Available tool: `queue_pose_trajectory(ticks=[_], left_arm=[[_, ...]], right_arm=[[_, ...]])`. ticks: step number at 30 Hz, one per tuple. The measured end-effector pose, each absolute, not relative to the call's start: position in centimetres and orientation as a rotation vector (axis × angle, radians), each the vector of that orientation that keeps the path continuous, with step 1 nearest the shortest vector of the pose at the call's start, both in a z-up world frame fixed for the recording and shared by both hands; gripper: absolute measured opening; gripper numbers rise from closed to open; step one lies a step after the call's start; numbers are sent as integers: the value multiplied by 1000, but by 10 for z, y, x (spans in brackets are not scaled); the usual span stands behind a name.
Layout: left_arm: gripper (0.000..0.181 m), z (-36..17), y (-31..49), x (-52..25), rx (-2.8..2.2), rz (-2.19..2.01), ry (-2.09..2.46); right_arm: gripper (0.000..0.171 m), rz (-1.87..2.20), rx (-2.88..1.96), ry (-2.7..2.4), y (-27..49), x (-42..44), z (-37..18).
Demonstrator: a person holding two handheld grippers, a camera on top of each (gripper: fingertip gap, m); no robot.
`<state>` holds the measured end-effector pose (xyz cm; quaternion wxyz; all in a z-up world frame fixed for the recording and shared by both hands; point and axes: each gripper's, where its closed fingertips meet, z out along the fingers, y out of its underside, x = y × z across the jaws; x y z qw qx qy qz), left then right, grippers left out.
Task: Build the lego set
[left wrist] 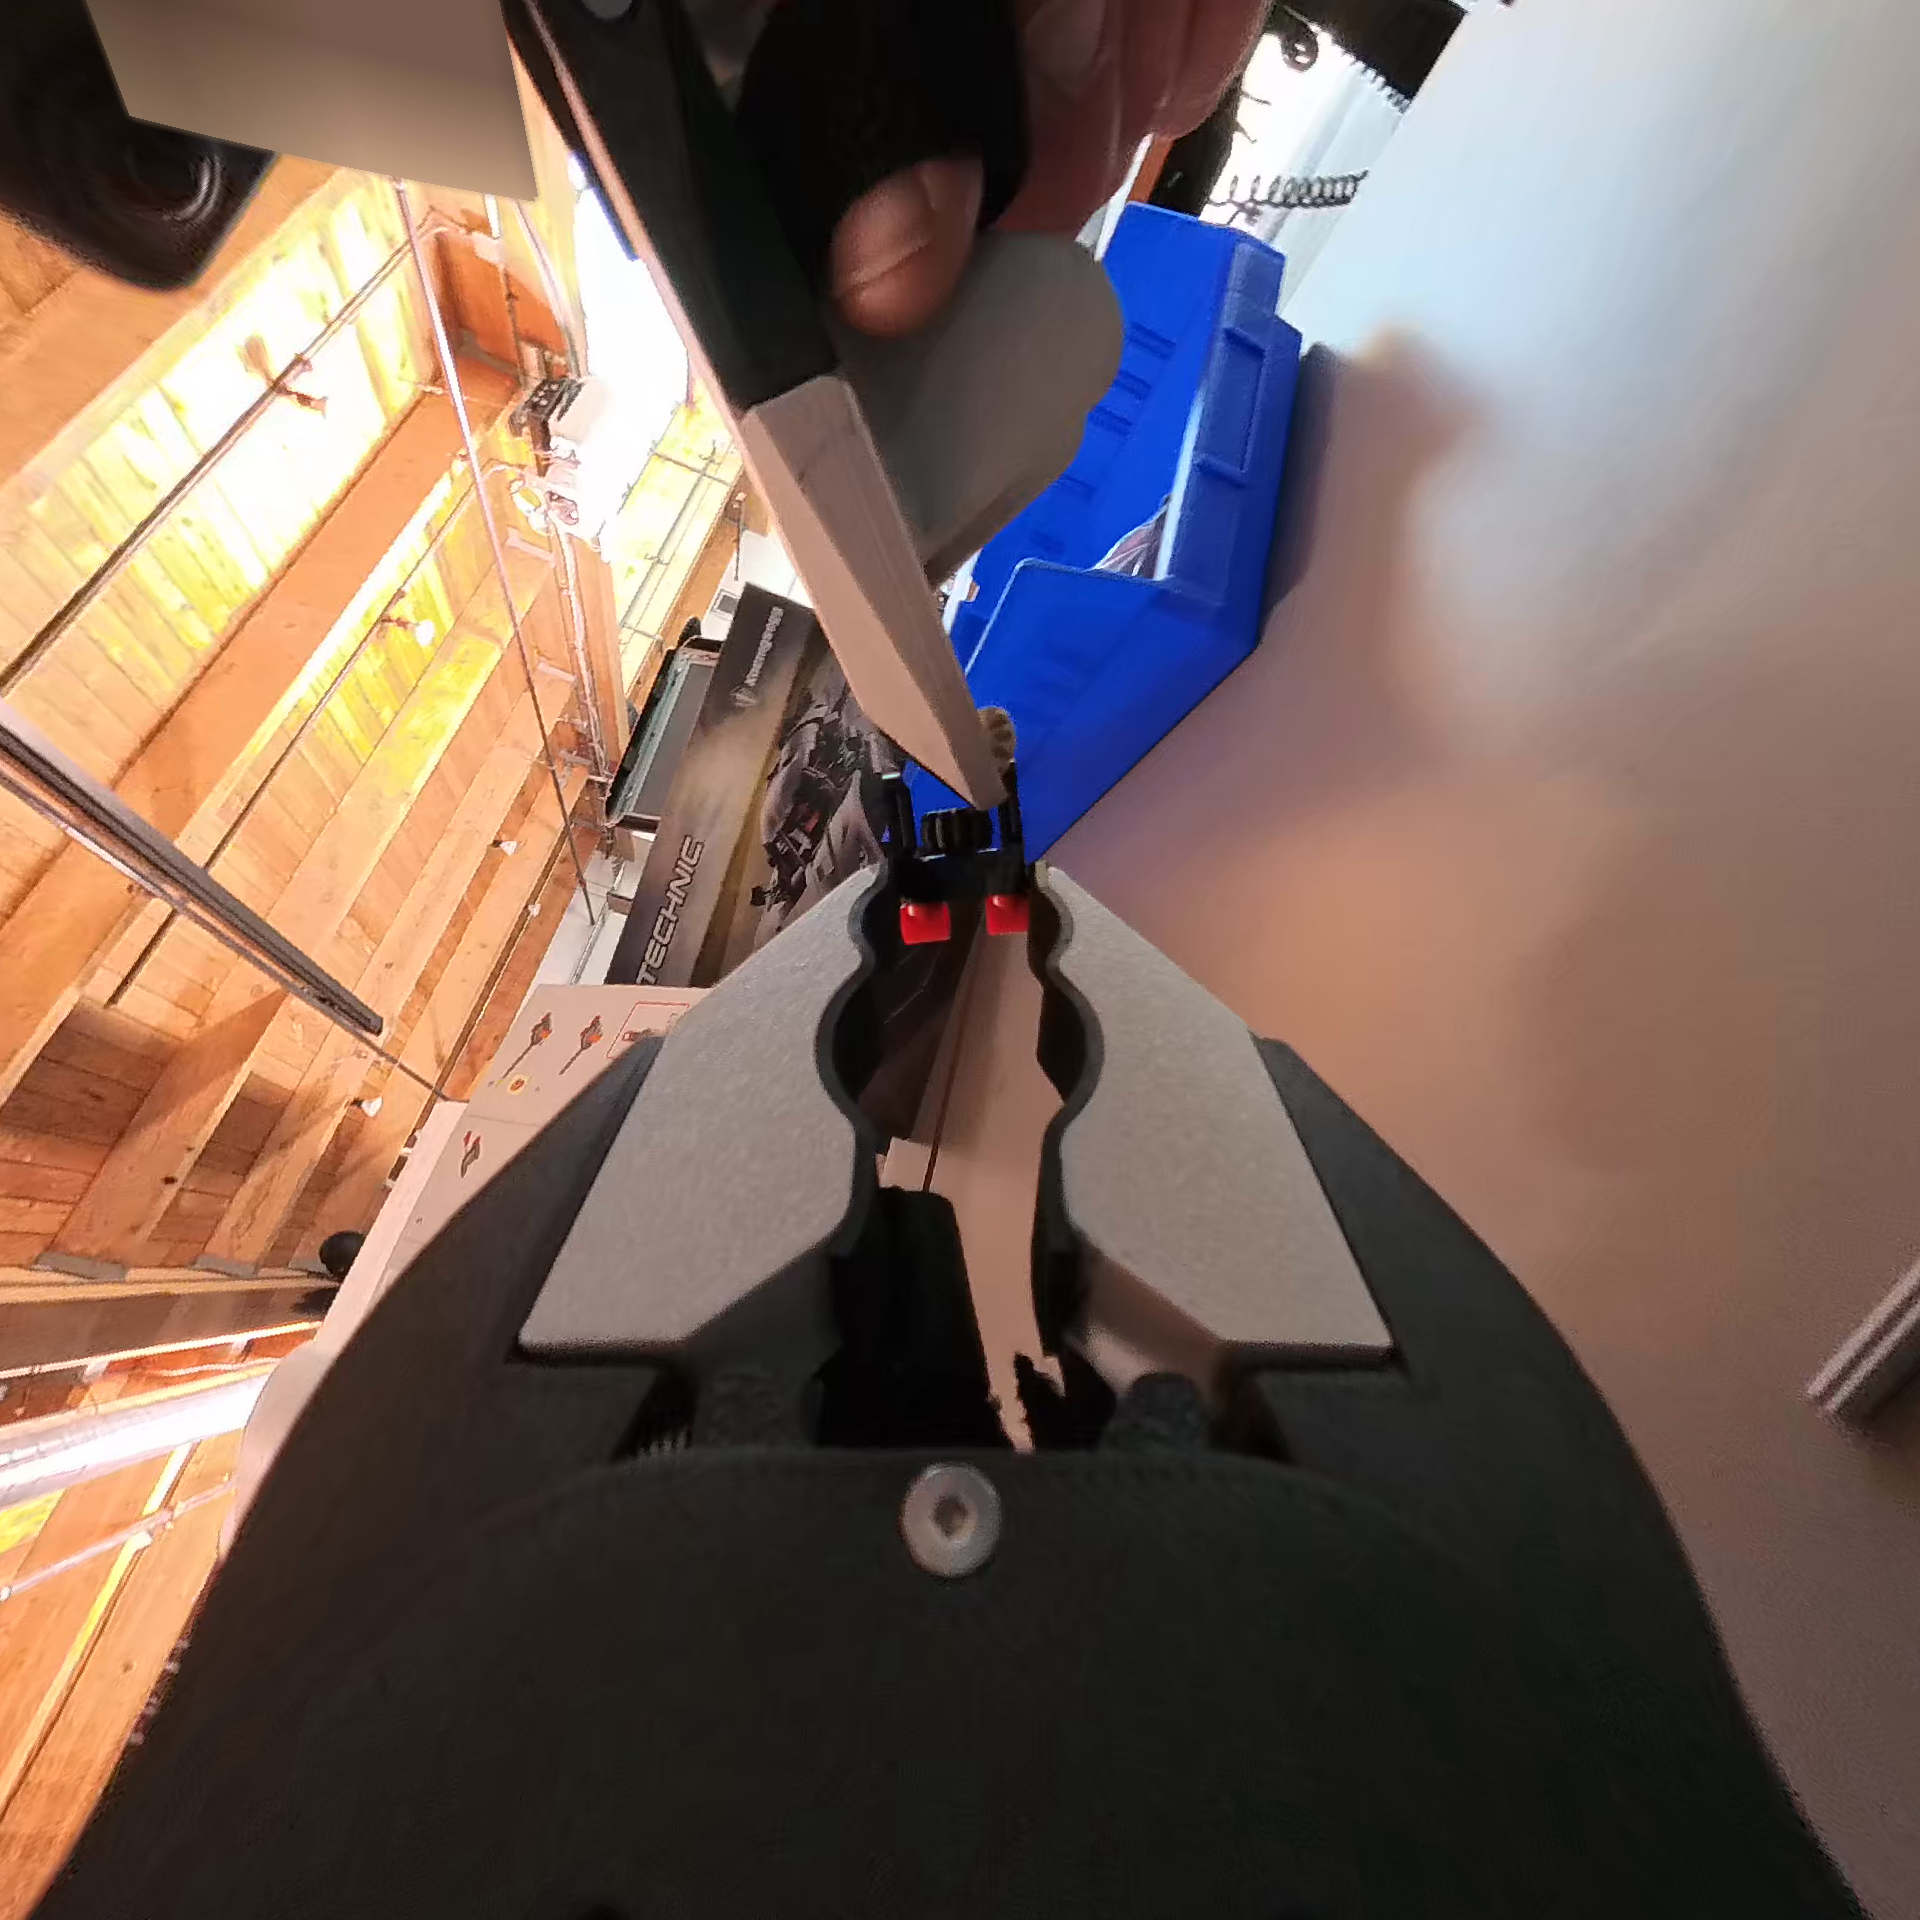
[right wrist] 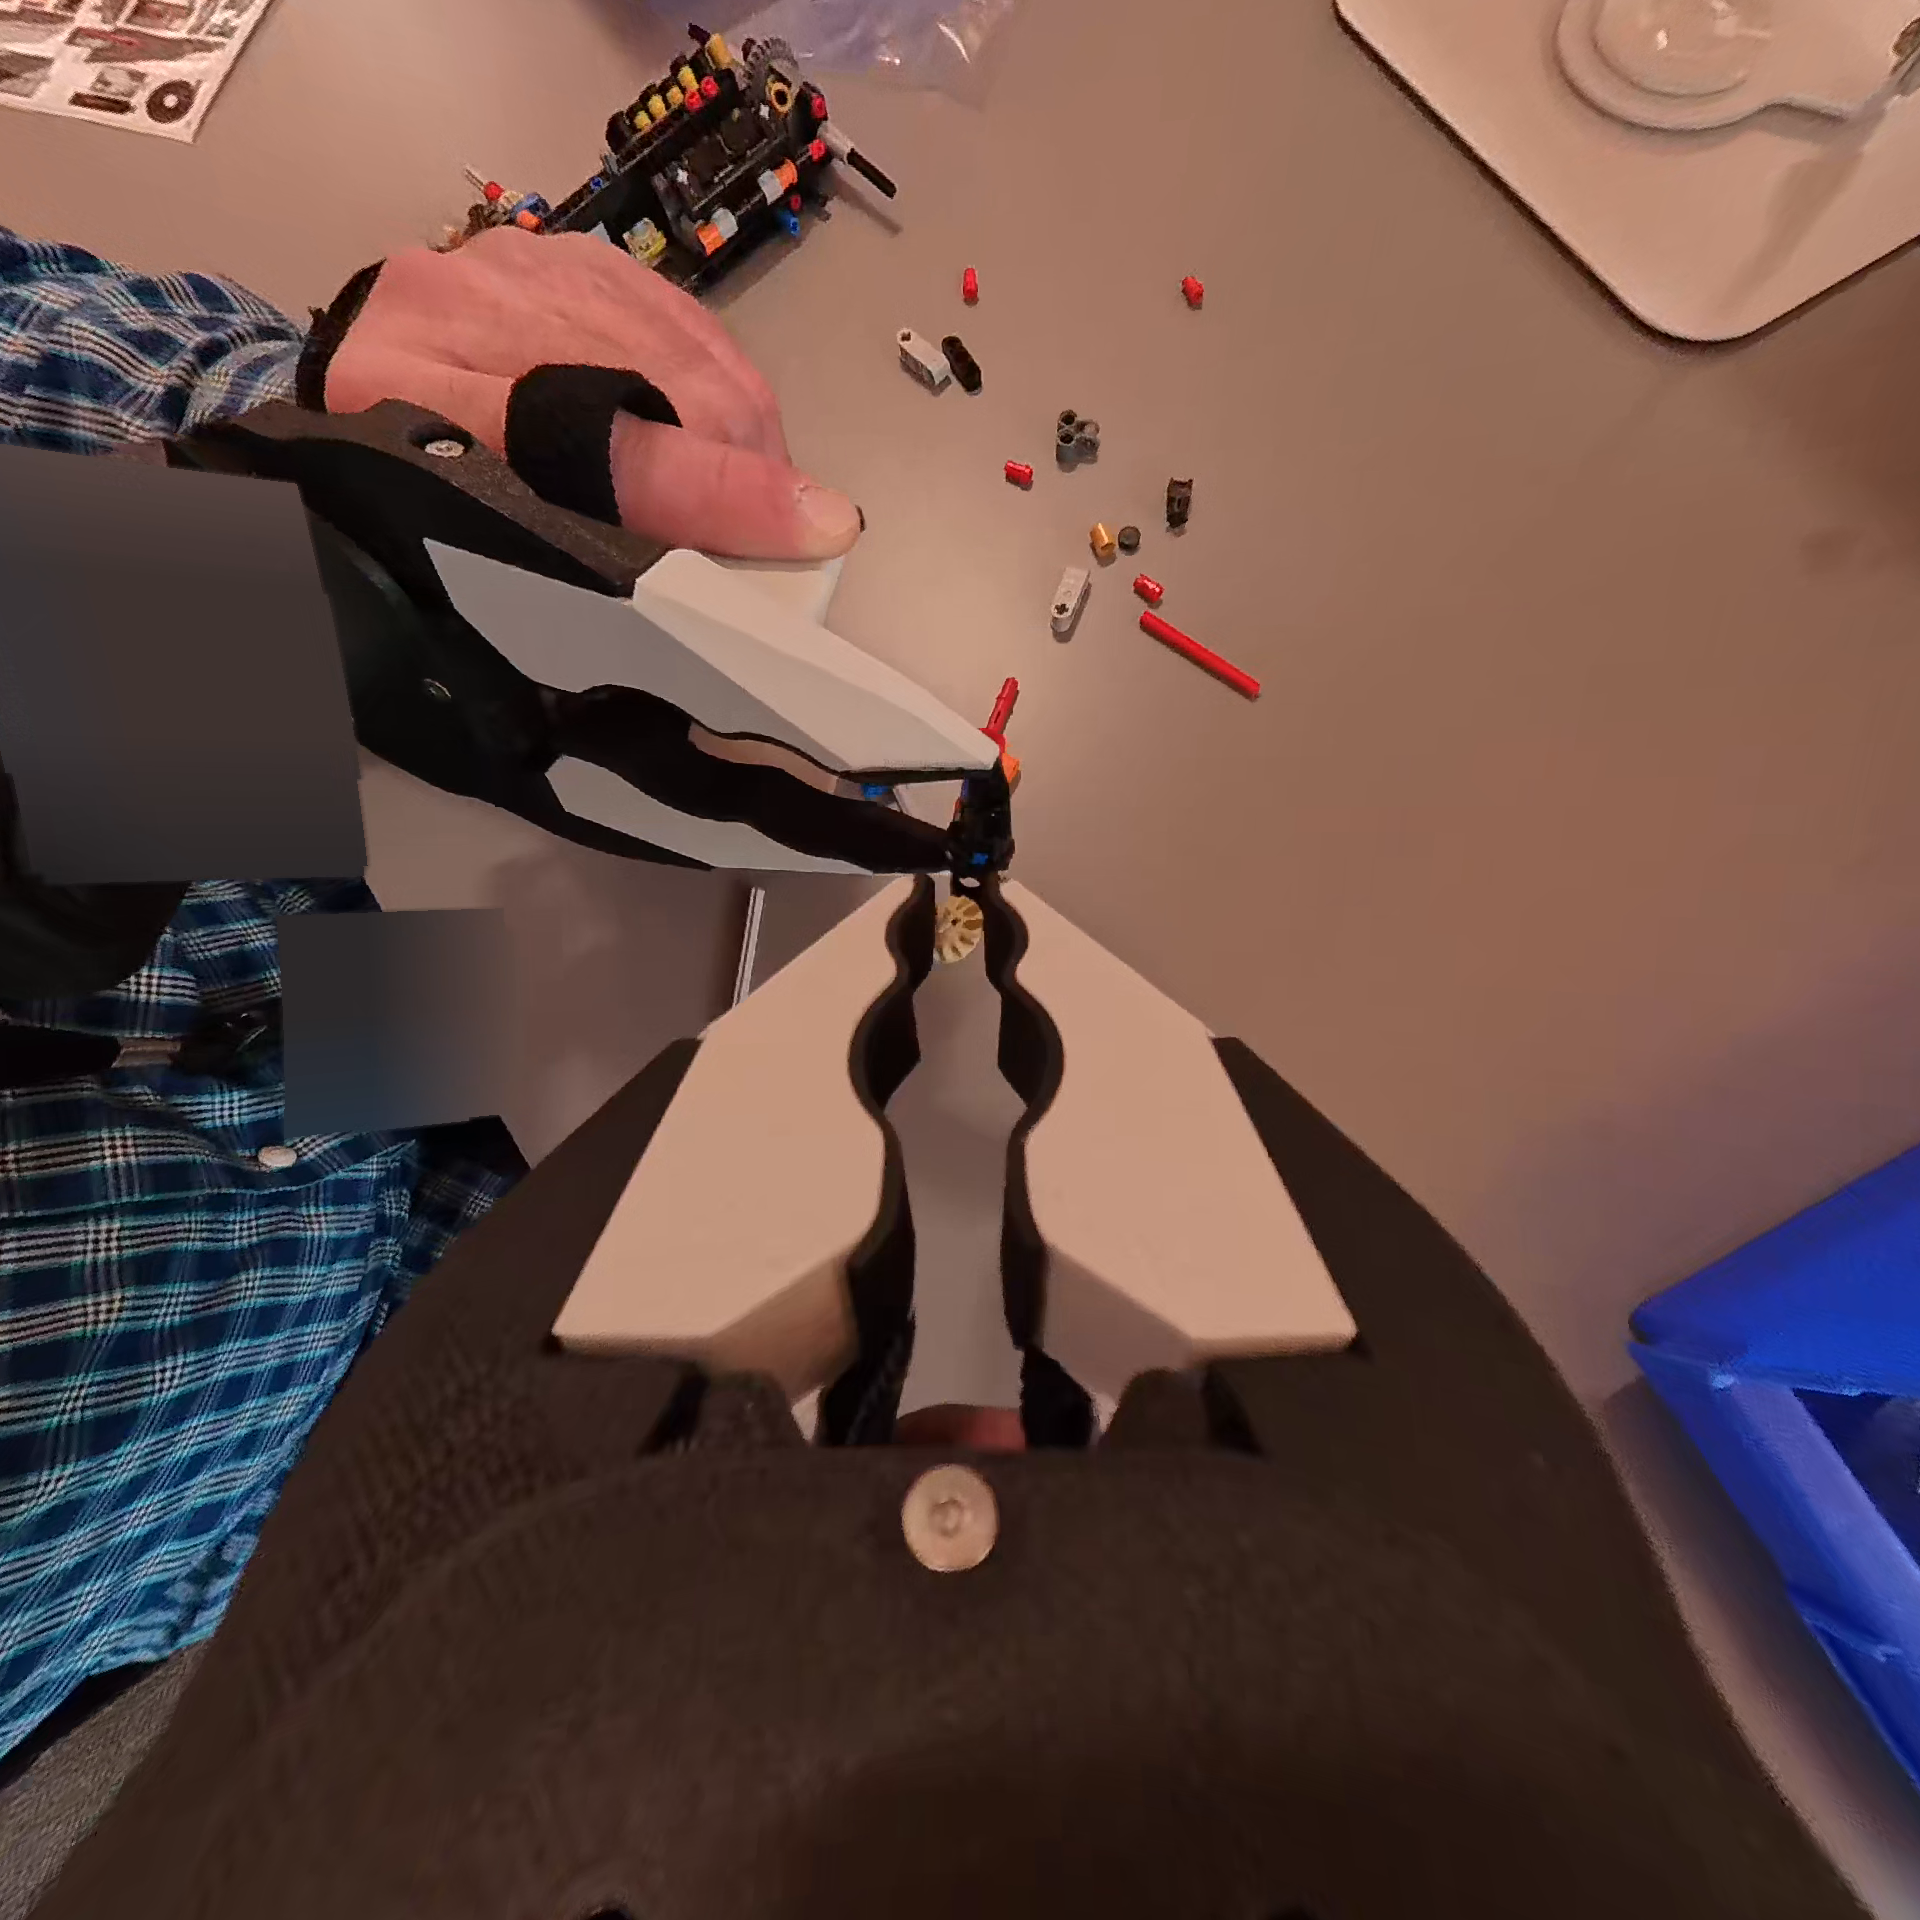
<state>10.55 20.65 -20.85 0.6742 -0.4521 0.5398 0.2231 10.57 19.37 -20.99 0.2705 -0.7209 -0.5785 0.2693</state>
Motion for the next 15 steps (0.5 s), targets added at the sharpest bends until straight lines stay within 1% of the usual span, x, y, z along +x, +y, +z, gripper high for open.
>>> queue_pose_trajectory(ticks=[5,7,10,13,15], left_arm=[[23,-202,206,103,-1009,504,1179],[23,-202,207,103,-1006,503,1175],[23,-207,210,98,-1029,504,1188],[23,-204,221,82,-1093,498,1149],[23,-202,231,69,-1152,494,1104]], right_arm=[[7,683,-1880,-1513,194,103,-203],[5,615,-1823,-1516,197,103,-204],[7,632,-1811,-1479,198,105,-202],[14,664,-1840,-1419,207,115,-203],[20,673,-1880,-1409,213,118,-218]])
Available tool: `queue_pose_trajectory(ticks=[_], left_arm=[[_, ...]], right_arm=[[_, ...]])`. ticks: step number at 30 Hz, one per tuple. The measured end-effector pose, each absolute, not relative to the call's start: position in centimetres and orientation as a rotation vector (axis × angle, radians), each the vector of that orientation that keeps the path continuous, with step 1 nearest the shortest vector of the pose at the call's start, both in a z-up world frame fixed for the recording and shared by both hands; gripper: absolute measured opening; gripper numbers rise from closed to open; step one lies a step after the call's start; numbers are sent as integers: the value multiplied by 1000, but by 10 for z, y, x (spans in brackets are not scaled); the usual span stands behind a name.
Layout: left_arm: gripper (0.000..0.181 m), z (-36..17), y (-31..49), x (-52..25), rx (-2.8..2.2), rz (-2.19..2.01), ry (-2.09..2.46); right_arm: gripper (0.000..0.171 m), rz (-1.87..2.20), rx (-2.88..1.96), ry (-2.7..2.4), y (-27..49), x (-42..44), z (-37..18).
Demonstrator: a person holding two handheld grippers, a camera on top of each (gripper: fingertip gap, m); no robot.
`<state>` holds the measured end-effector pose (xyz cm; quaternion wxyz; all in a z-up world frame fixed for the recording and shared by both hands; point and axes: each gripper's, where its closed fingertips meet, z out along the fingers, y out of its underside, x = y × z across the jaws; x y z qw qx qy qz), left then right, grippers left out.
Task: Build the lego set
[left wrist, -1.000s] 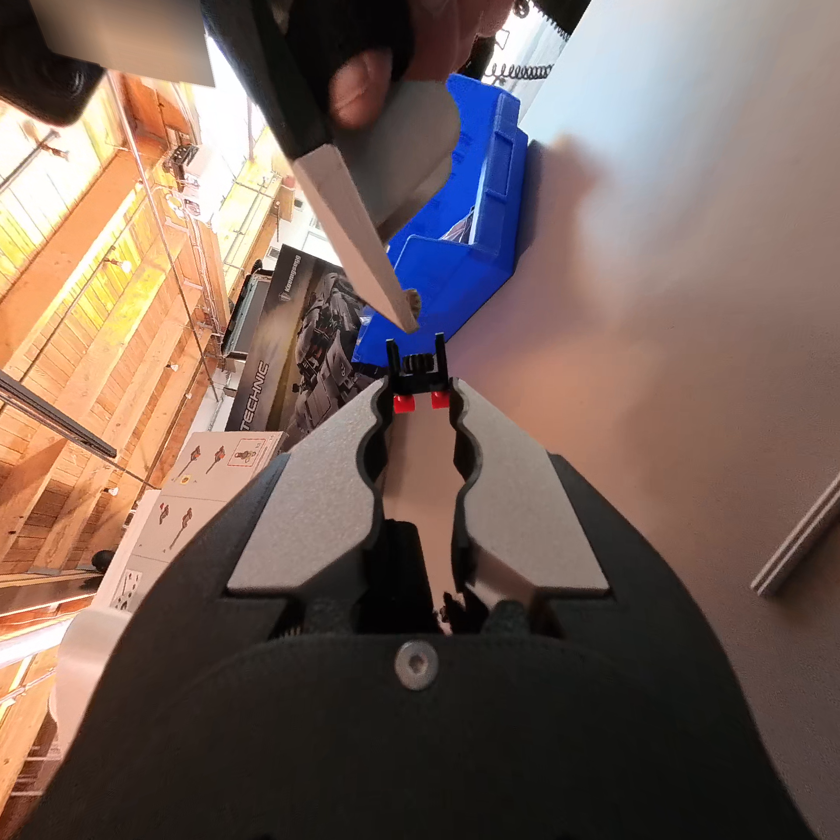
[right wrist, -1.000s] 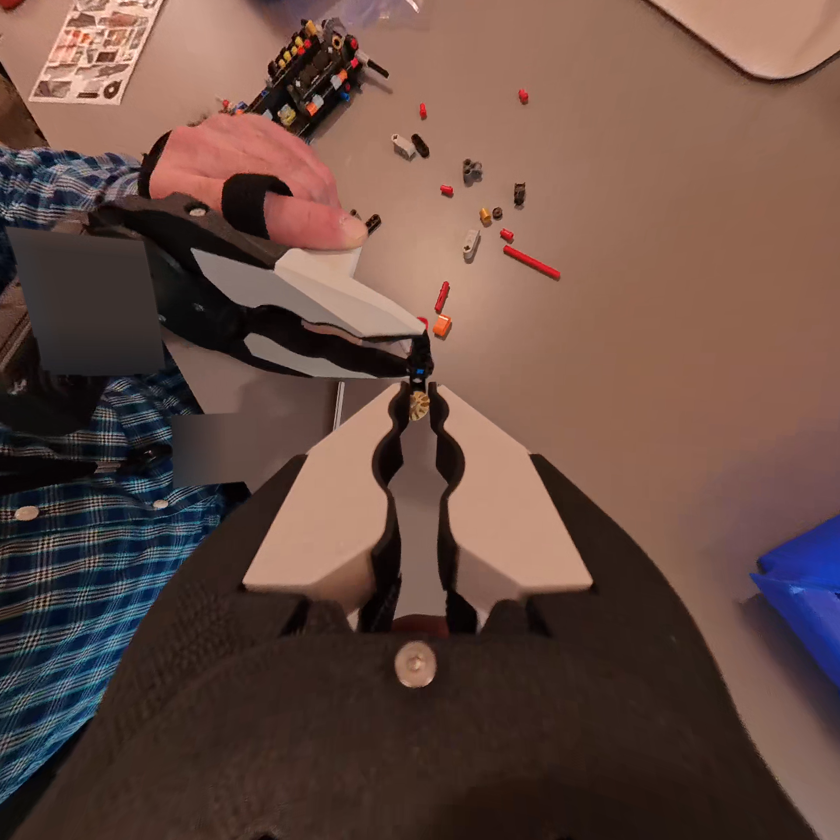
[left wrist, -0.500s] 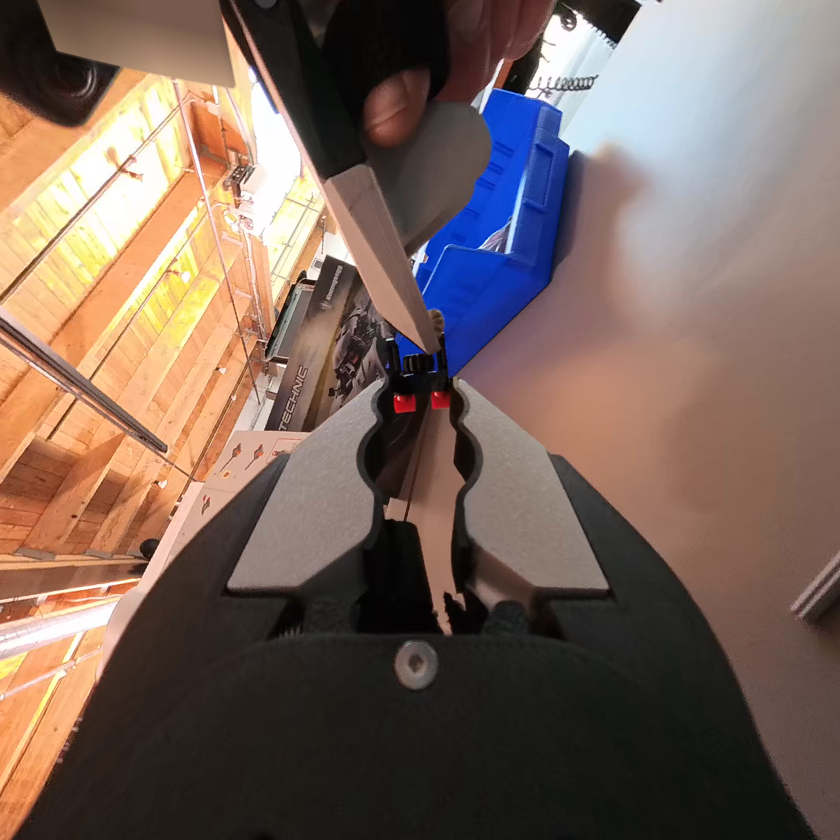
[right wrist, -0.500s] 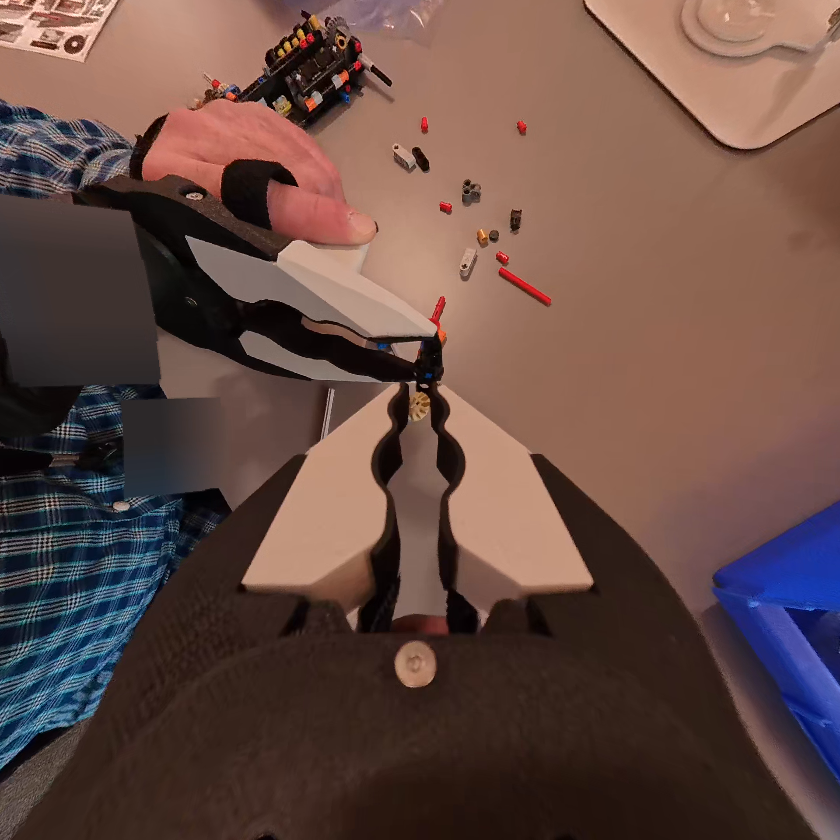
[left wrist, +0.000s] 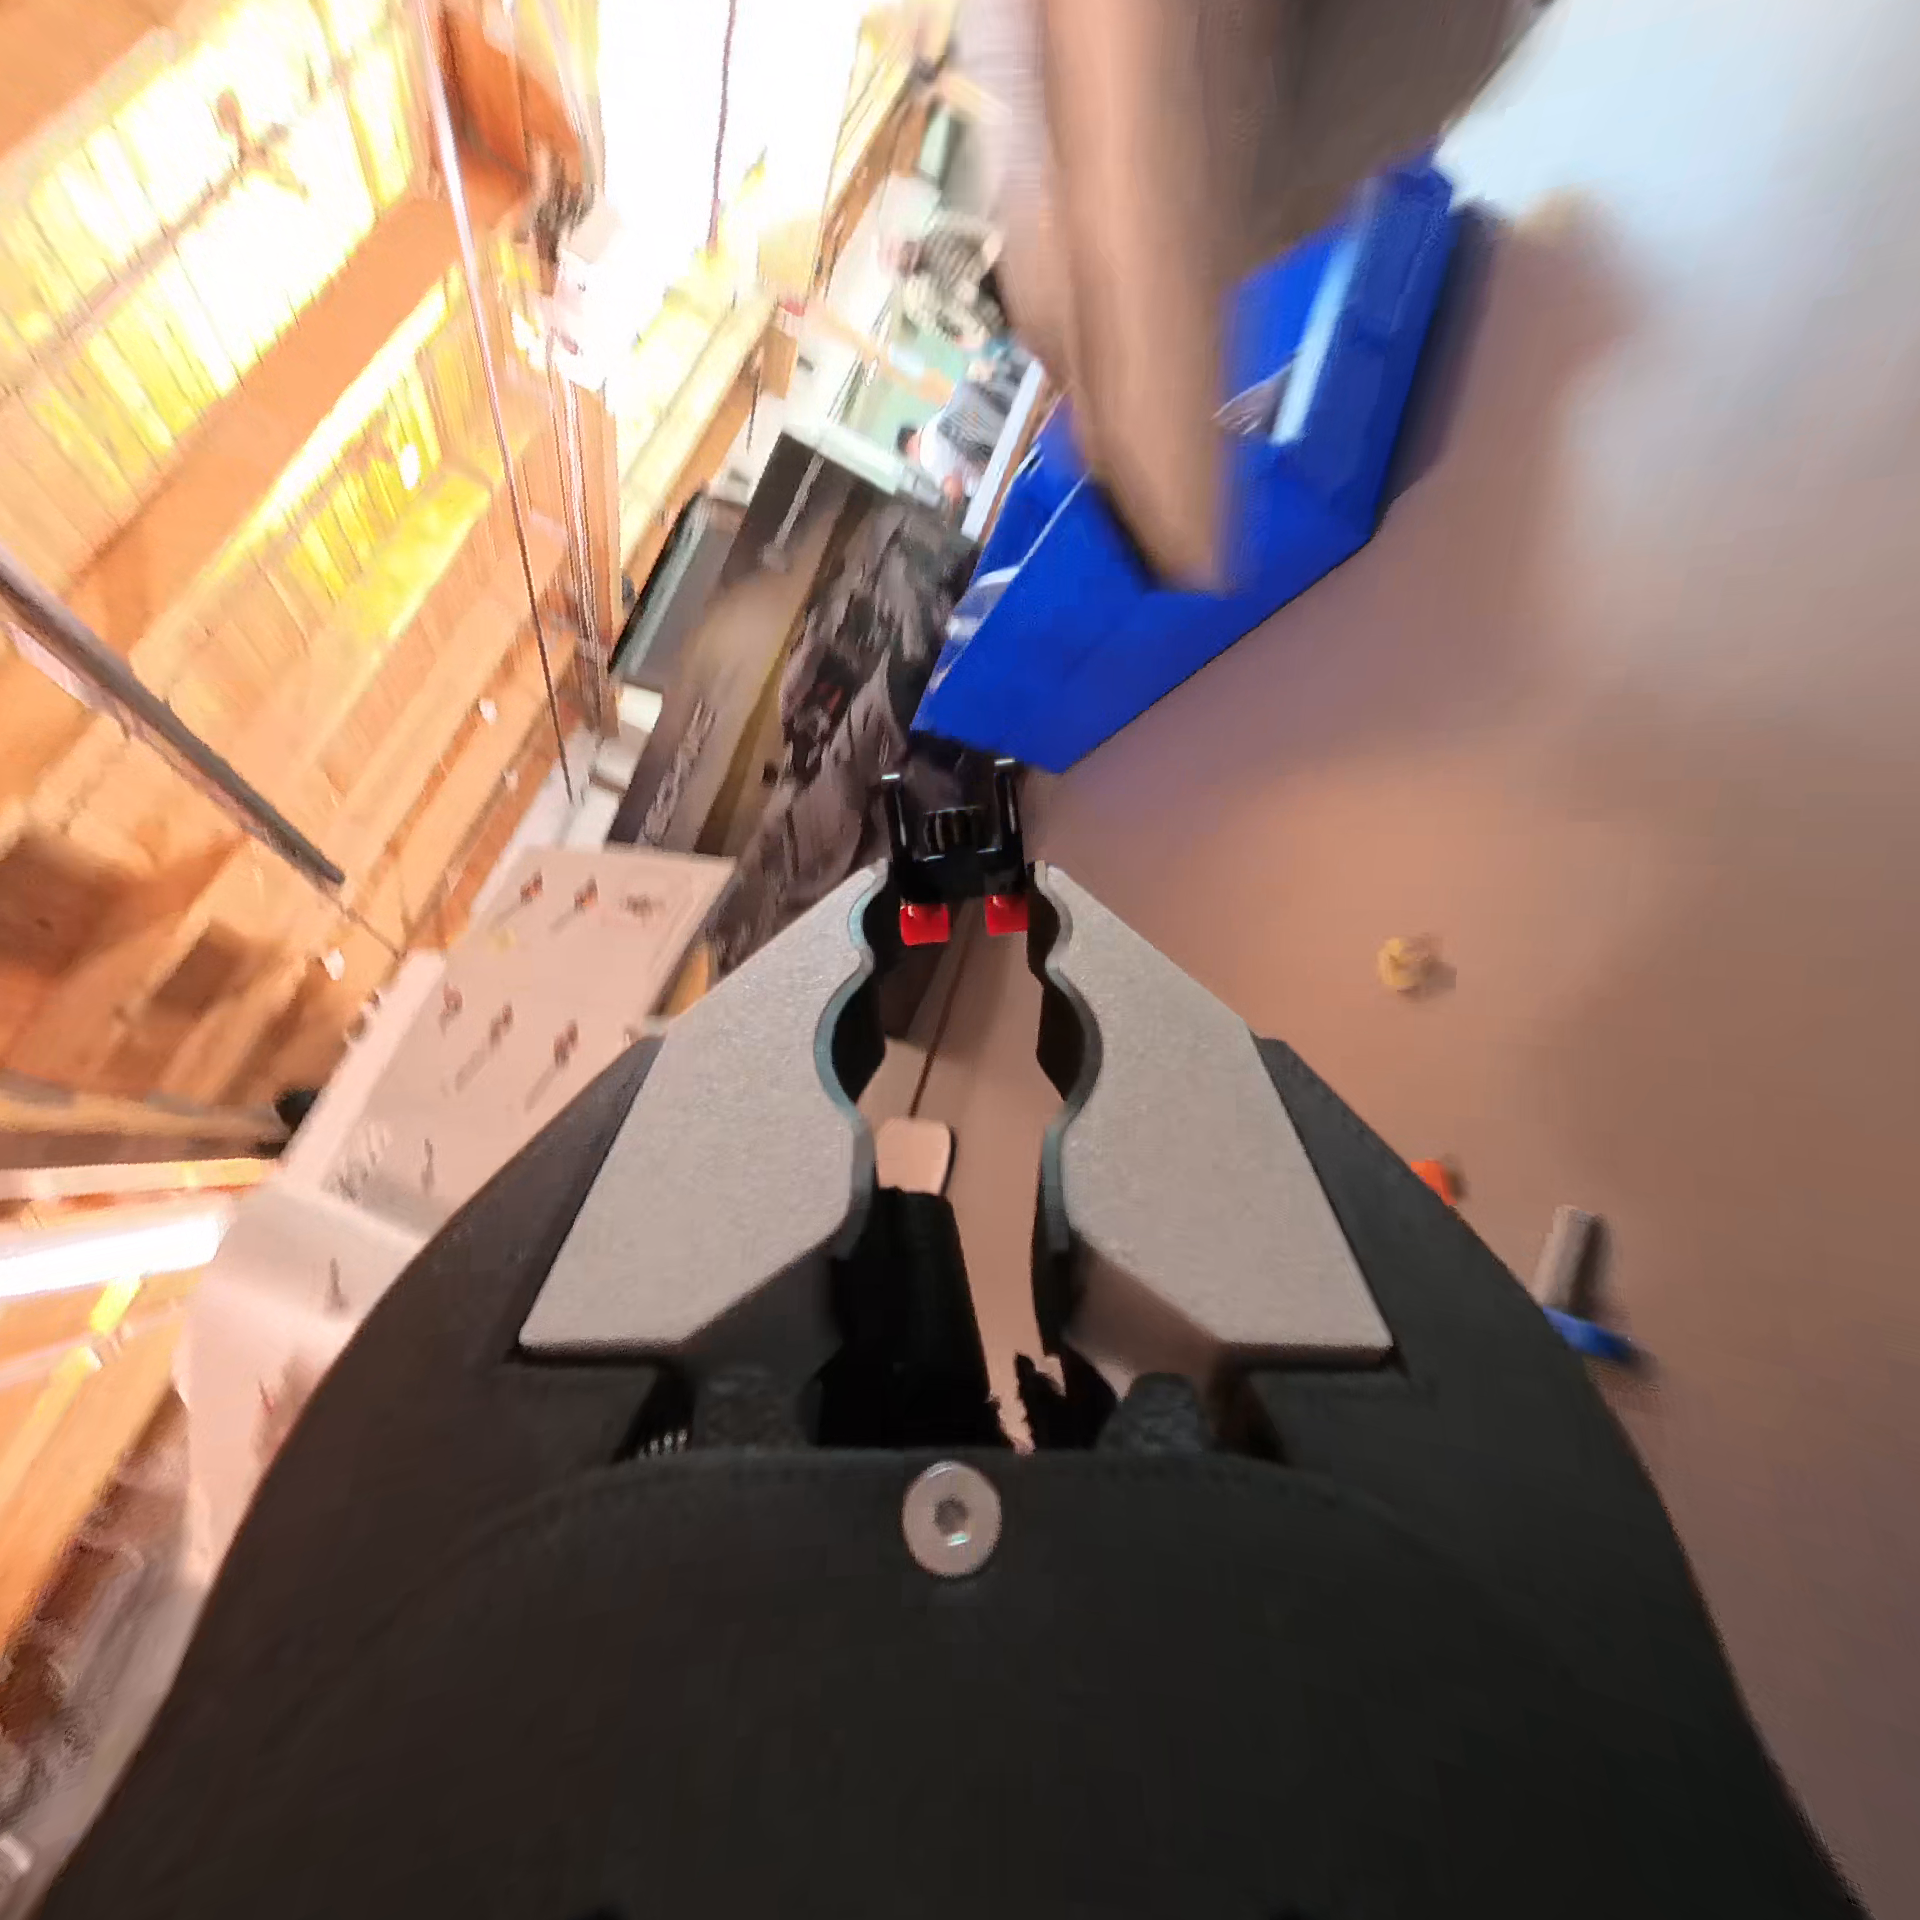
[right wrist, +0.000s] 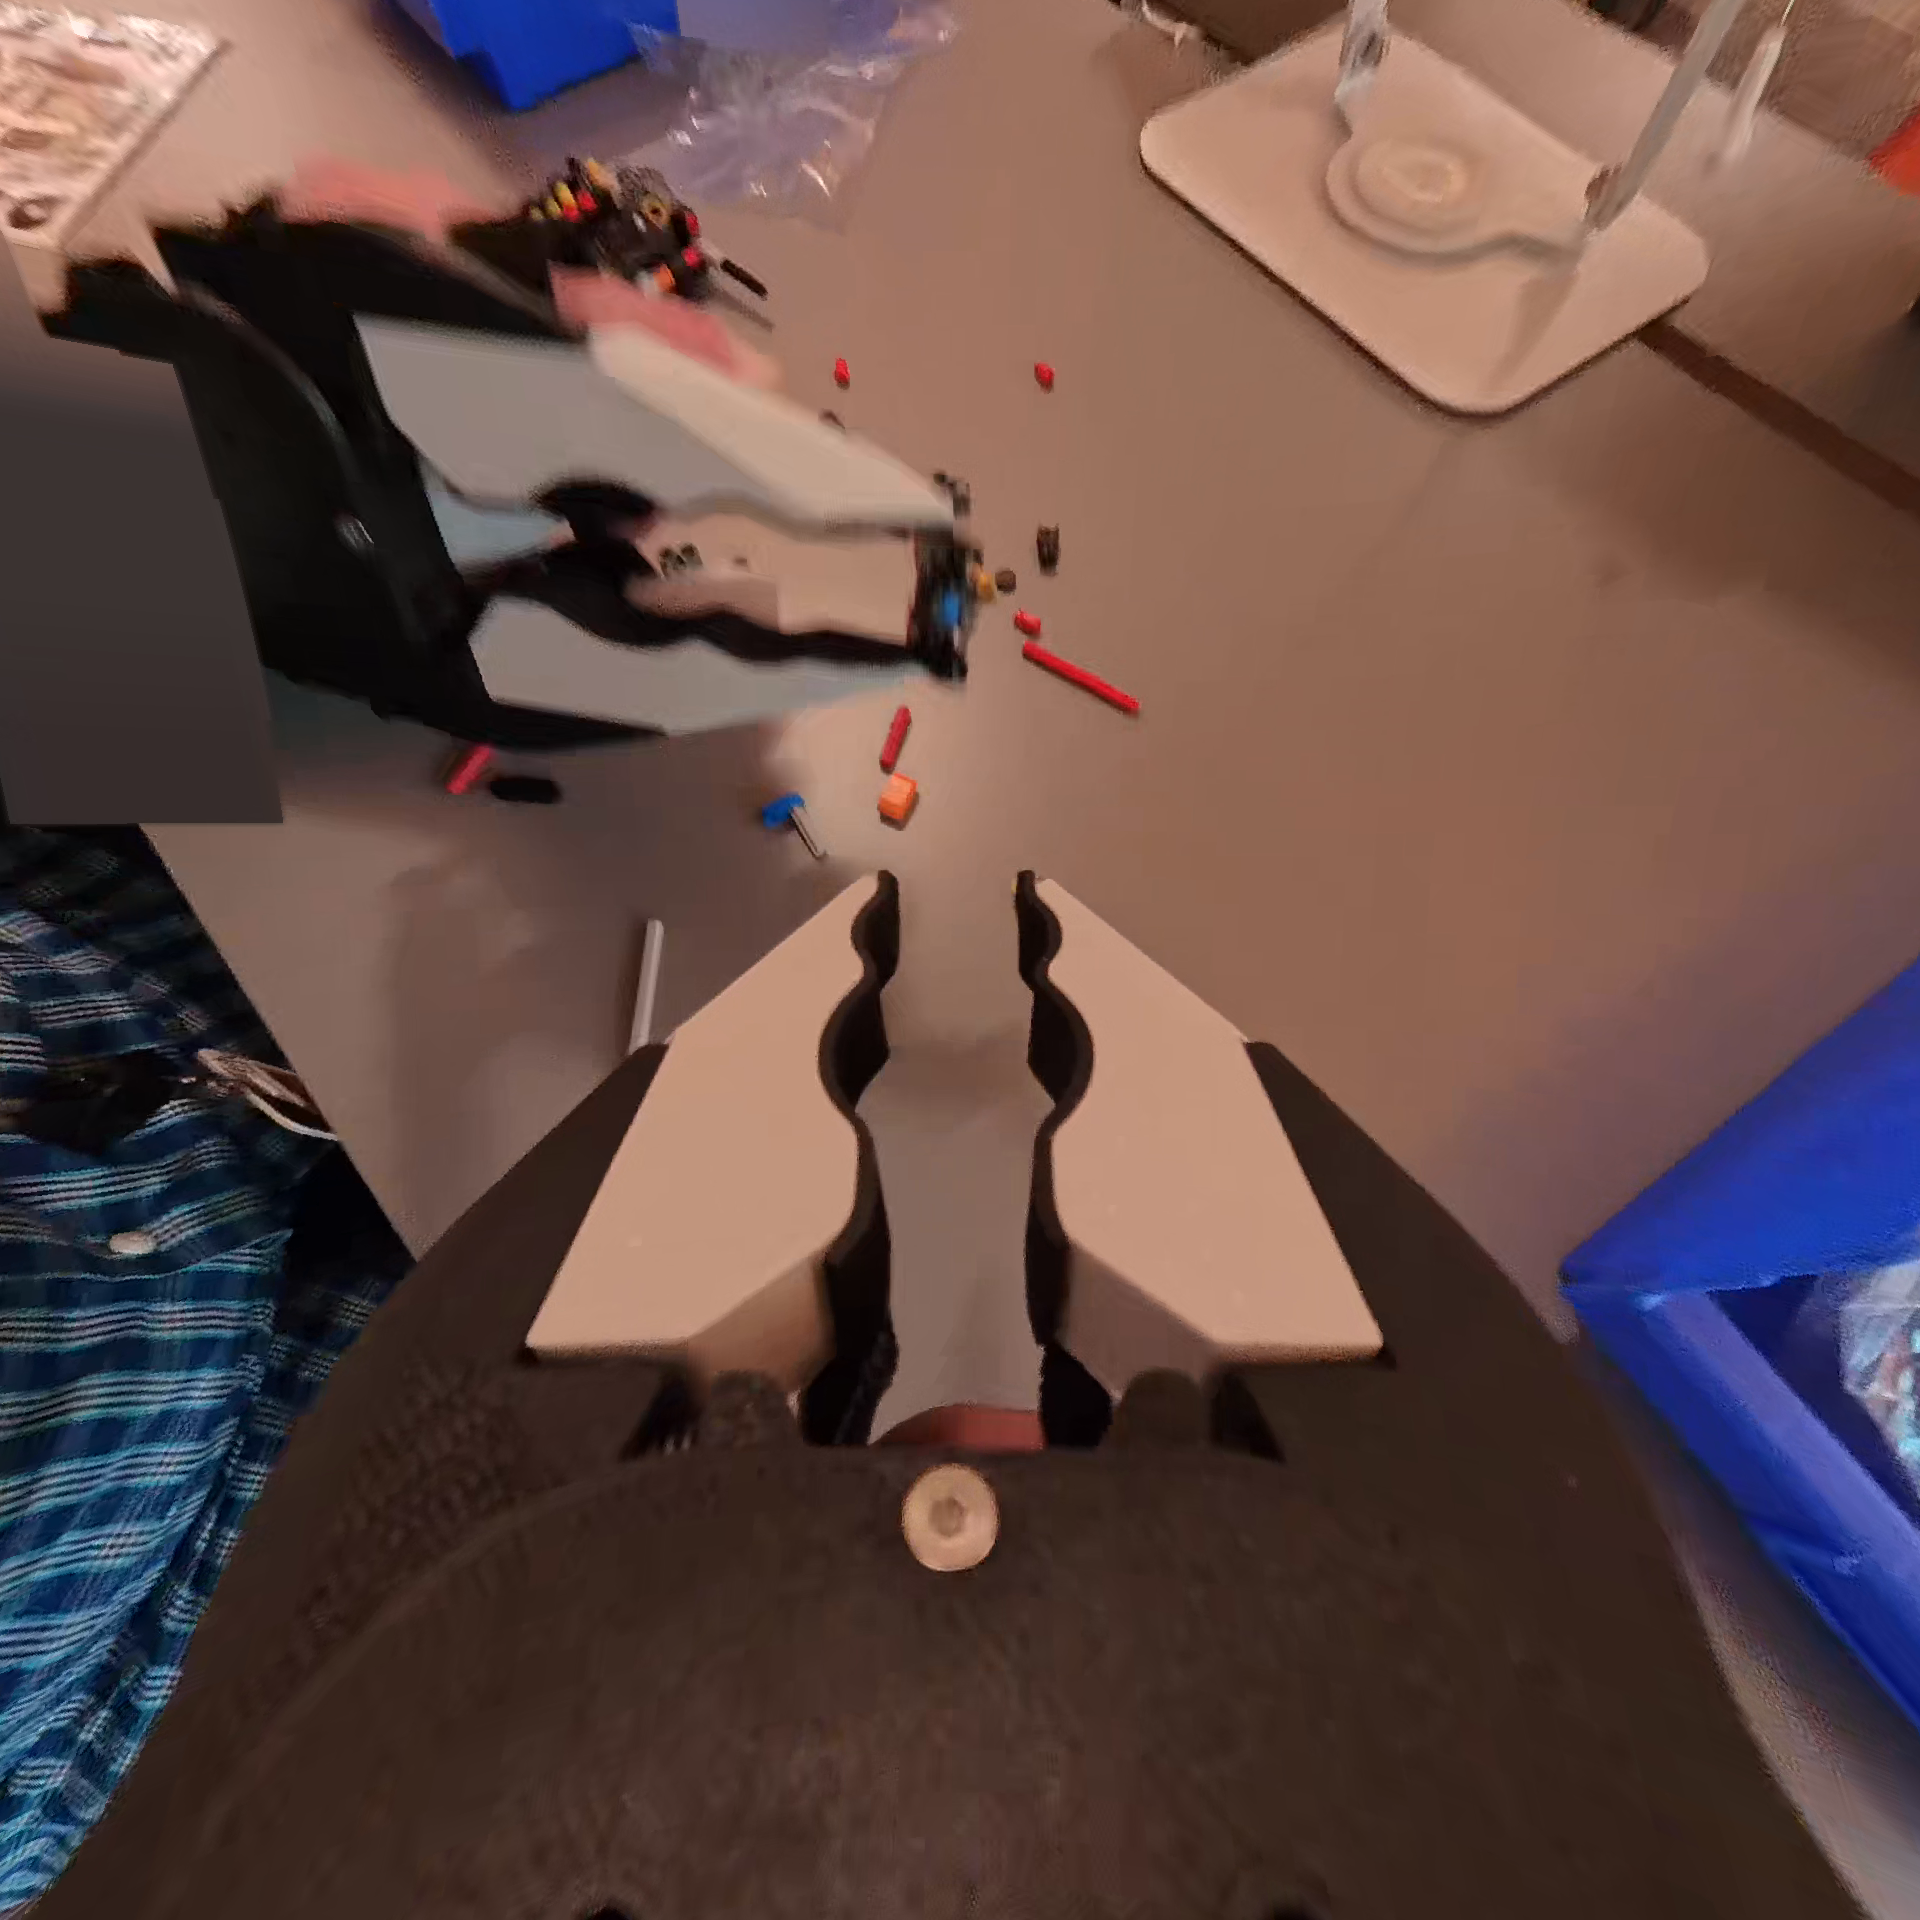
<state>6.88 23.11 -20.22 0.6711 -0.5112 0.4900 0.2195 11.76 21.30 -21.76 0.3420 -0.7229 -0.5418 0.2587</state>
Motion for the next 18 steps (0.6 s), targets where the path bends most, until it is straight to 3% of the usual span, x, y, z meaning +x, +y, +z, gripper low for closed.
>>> queue_pose_trajectory(ticks=[3,13,18], left_arm=[[23,-195,244,46,-1238,477,1011],[23,-205,254,27,-1341,422,977],[23,-208,256,25,-1356,414,974]], right_arm=[[27,587,-1926,-1426,226,115,-252],[28,532,-1994,-1502,246,88,-320],[9,554,-1989,-1479,249,85,-320]])
